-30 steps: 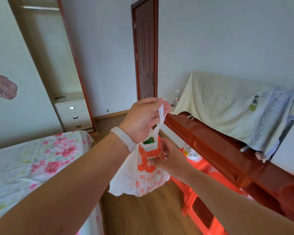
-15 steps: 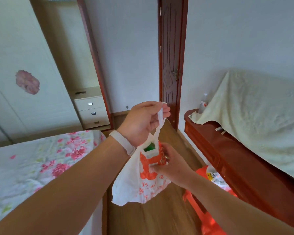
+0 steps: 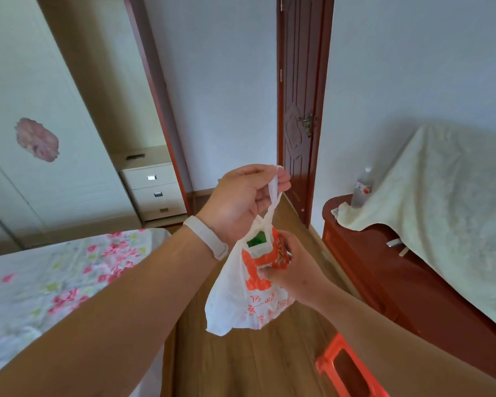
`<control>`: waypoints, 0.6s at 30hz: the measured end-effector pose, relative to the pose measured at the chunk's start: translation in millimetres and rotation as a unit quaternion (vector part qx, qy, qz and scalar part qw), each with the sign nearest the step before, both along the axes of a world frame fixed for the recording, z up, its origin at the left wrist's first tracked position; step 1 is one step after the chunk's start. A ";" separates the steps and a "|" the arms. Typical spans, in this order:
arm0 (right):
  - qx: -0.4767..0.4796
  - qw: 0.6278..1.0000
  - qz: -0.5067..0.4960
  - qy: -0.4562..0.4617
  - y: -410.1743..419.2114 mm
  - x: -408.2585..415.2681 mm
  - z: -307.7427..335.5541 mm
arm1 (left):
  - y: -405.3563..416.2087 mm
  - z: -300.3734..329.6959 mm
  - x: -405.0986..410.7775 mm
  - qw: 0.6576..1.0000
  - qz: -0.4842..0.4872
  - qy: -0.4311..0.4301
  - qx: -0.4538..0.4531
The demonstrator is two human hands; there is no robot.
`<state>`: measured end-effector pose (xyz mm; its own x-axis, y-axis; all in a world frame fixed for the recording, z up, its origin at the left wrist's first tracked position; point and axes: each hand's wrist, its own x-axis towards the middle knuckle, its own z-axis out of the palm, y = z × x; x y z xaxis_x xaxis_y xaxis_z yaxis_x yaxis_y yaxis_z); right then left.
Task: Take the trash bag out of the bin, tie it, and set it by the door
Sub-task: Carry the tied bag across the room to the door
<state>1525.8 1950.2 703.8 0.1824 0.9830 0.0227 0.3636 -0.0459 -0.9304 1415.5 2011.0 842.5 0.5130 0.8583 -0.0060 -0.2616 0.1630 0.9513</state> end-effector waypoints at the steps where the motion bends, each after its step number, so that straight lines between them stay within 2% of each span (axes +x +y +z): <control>1: -0.005 1.000 0.000 0.000 13.5 3.8 -2.7 | 15.9 -3.4 4.1 1.000 -0.006 0.002 -0.003; 8: -0.029 0.999 -0.028 -0.021 140.8 37.6 -13.1 | 151.5 -15.6 31.1 0.998 -0.062 -0.013 -0.017; 14: -0.017 0.997 -0.067 -0.038 252.1 48.3 9.3 | 261.7 5.0 44.5 0.994 -0.113 -0.008 0.009; 18: 0.000 0.996 -0.086 -0.013 312.6 57.1 21.0 | 319.1 14.6 54.3 0.992 -0.124 -0.006 0.014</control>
